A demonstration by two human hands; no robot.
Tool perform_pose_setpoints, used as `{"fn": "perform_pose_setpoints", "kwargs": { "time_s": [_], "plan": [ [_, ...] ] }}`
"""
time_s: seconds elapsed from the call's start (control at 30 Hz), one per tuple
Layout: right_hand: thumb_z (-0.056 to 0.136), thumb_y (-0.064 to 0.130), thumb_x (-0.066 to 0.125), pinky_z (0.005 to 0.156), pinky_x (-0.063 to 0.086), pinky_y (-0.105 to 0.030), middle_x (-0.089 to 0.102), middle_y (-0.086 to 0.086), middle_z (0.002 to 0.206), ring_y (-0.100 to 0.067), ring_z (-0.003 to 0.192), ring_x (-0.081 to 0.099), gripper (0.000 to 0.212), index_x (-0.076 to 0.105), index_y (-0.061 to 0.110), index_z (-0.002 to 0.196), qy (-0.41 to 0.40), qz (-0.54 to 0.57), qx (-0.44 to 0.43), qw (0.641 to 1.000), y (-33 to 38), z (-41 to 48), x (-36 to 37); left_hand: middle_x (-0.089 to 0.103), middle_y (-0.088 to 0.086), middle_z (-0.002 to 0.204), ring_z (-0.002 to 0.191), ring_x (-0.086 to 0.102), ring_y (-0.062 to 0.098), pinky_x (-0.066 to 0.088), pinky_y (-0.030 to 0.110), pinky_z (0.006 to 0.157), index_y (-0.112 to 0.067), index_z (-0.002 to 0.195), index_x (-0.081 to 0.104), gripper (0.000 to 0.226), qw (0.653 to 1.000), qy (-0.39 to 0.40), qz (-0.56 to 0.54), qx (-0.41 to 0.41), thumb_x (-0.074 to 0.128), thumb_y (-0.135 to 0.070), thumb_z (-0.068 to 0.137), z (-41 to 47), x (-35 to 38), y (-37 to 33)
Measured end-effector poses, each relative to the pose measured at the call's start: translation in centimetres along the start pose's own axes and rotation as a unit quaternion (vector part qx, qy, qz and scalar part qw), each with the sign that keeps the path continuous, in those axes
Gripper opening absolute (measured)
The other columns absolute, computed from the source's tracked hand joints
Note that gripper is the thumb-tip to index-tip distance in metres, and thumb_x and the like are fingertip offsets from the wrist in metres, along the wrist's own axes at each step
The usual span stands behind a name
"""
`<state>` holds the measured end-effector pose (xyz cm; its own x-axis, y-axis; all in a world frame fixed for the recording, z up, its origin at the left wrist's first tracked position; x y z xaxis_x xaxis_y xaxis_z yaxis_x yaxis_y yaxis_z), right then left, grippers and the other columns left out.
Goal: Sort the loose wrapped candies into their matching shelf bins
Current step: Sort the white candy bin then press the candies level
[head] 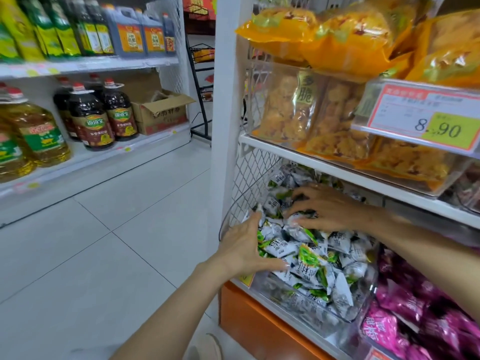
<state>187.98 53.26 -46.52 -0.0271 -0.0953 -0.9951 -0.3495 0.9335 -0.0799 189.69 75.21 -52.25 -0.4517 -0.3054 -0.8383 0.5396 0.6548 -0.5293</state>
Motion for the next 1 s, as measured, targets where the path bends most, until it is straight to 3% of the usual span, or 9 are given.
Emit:
{"fn": "perform_pose_setpoints", "kwargs": {
  "time_s": [0.13, 0.23, 0.33, 0.47, 0.6, 0.7, 0.77, 0.87, 1.0],
  "plan": [
    [0.081, 0.064, 0.043, 0.081, 0.023, -0.017, 0.043, 0.001, 0.130, -0.007, 0.110, 0.040, 0.047, 0.065, 0.035, 0.111, -0.013, 0.051, 0.010, 0.999, -0.2, 0.1, -0.1, 0.015, 0.003, 0.157, 0.142, 0.020, 0.022, 0.019, 0.040, 0.115, -0.025, 0.149, -0.005, 0.117, 1.000, -0.015, -0.014, -0.008, 0.060, -0.075, 0.066, 0.2, 0.4, 0.1],
    [0.080, 0.061, 0.054, 0.096, 0.034, -0.029, 0.037, 0.003, 0.133, -0.015, 0.121, 0.040, 0.042, 0.069, 0.027, 0.100, -0.032, 0.103, 0.006, 0.994, -0.2, 0.0, -0.1, 0.013, -0.002, 0.157, 0.142, 0.019, 0.023, 0.019, 0.042, 0.115, -0.028, 0.149, -0.002, 0.107, 1.000, -0.013, -0.008, 0.016, 0.055, -0.074, 0.071, -0.2, 0.5, 0.1],
    [0.079, 0.048, 0.068, 0.107, 0.030, -0.035, 0.021, 0.016, 0.142, -0.012, 0.134, 0.024, 0.026, 0.065, 0.032, 0.100, -0.026, 0.151, 0.012, 0.988, 0.1, 0.3, -0.4, 0.009, -0.007, 0.158, 0.143, 0.016, 0.022, 0.016, 0.044, 0.116, -0.030, 0.149, 0.002, 0.096, 0.998, 0.000, 0.016, 0.060, 0.051, -0.071, 0.077, -0.5, 0.9, 0.0],
    [0.079, 0.046, 0.070, 0.109, 0.010, -0.027, 0.009, 0.023, 0.147, 0.004, 0.134, 0.003, 0.070, 0.031, 0.042, 0.137, 0.043, 0.155, 0.019, 0.987, 1.4, 1.9, -1.2, 0.009, -0.007, 0.157, 0.142, 0.018, 0.020, 0.016, 0.044, 0.115, -0.029, 0.149, 0.005, 0.092, 0.998, -0.007, 0.013, 0.065, 0.049, -0.070, 0.079, -0.3, 1.0, 0.0],
    [0.082, 0.049, 0.064, 0.114, 0.002, -0.035, 0.000, 0.018, 0.156, -0.004, 0.142, -0.003, 0.077, 0.019, 0.047, 0.144, 0.137, 0.147, 0.007, 0.980, 2.2, 4.0, -0.5, 0.013, -0.004, 0.154, 0.140, 0.021, 0.020, 0.020, 0.040, 0.114, -0.025, 0.149, 0.010, 0.101, 0.999, -0.026, -0.018, 0.026, 0.051, -0.076, 0.072, -0.1, 1.2, -0.3],
    [0.086, 0.054, 0.054, 0.115, 0.005, -0.038, 0.008, 0.011, 0.157, -0.016, 0.144, 0.004, 0.068, 0.020, 0.045, 0.144, 0.162, 0.045, 0.002, 0.986, 2.0, 5.2, 0.4, 0.014, 0.000, 0.145, 0.137, 0.024, 0.025, 0.024, 0.040, 0.113, -0.029, 0.147, 0.018, 0.105, 0.997, -0.059, -0.046, -0.023, 0.043, -0.081, 0.059, 0.1, 1.5, -0.4],
    [0.085, 0.060, 0.049, 0.112, 0.011, -0.035, 0.021, 0.009, 0.154, -0.017, 0.140, 0.015, 0.064, 0.028, 0.043, 0.143, 0.149, 0.003, -0.014, 0.989, 1.6, 5.5, 0.5, 0.008, 0.005, 0.151, 0.141, 0.015, 0.025, 0.019, 0.040, 0.114, -0.032, 0.145, 0.019, 0.104, 0.996, -0.061, -0.057, -0.039, 0.045, -0.081, 0.057, 0.2, 1.7, -0.4],
    [0.080, 0.066, 0.048, 0.099, 0.024, -0.027, 0.046, 0.004, 0.136, -0.019, 0.126, 0.038, 0.062, 0.048, 0.033, 0.132, 0.107, 0.032, -0.040, 0.993, 0.6, 5.1, 1.0, 0.001, 0.009, 0.157, 0.145, 0.002, 0.022, 0.012, 0.041, 0.115, -0.036, 0.144, 0.015, 0.110, 0.997, -0.052, -0.036, -0.043, 0.046, -0.086, 0.052, 0.4, 1.5, -0.5],
    [0.083, 0.060, 0.055, 0.097, 0.037, -0.031, 0.057, 0.006, 0.120, -0.017, 0.112, 0.051, 0.049, 0.057, 0.029, 0.120, 0.079, 0.092, -0.016, 0.993, -0.9, 3.9, 1.9, 0.008, 0.011, 0.156, 0.144, 0.009, 0.025, 0.018, 0.043, 0.115, -0.040, 0.142, 0.014, 0.099, 0.998, -0.036, -0.049, -0.033, 0.059, -0.079, 0.062, 1.2, 1.4, -0.3]
  ]
}}
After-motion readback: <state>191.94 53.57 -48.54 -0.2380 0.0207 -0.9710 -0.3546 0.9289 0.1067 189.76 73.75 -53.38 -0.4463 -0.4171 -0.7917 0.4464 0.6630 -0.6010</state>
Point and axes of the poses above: each hand's wrist, its own z-axis towards the middle knuckle, its own x-axis out of the palm, y = z × x, the point moved 1 cm from there along z, towards the middle knuckle
